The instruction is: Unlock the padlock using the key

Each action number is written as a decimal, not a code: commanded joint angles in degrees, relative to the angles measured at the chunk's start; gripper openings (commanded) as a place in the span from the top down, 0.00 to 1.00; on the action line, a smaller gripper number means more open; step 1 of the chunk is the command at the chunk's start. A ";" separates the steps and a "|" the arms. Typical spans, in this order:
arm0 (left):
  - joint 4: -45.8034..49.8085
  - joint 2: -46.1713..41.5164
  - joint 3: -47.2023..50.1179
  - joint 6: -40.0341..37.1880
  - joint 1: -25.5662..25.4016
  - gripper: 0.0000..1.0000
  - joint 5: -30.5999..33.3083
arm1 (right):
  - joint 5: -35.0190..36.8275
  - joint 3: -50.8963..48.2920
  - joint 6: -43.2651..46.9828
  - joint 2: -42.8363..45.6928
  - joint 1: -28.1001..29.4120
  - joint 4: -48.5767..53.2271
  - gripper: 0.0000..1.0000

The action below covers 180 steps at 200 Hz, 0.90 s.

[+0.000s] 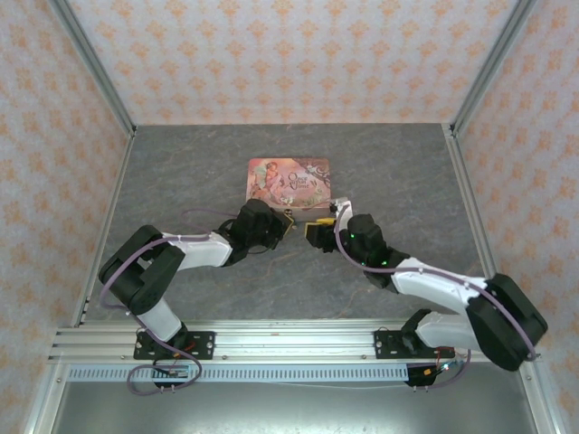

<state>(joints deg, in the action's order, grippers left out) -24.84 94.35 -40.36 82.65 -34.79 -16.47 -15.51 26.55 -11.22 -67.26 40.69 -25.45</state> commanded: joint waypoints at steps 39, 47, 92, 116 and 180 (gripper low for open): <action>1.66 -1.93 -2.17 0.93 -0.37 0.97 -0.82 | 14.13 0.64 40.19 1.60 7.03 6.77 0.55; 1.90 -2.02 -2.18 0.89 -0.28 0.97 -0.82 | 16.57 0.72 42.45 0.43 7.59 5.92 0.53; 2.60 -2.21 -2.58 1.02 -0.28 0.97 -1.27 | 29.74 -0.05 57.99 -11.07 12.40 -6.20 0.49; 3.04 -2.16 -2.89 1.03 -0.26 0.97 -1.37 | 31.05 0.45 61.88 -17.21 13.34 -12.30 0.49; 4.14 -2.32 -3.38 0.76 -0.19 0.97 -1.46 | 30.55 4.43 63.35 -26.04 13.67 -19.50 0.50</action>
<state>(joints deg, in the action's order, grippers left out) -21.91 94.21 -41.69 83.13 -34.79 -17.52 13.72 28.73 50.70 -91.92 53.98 -39.55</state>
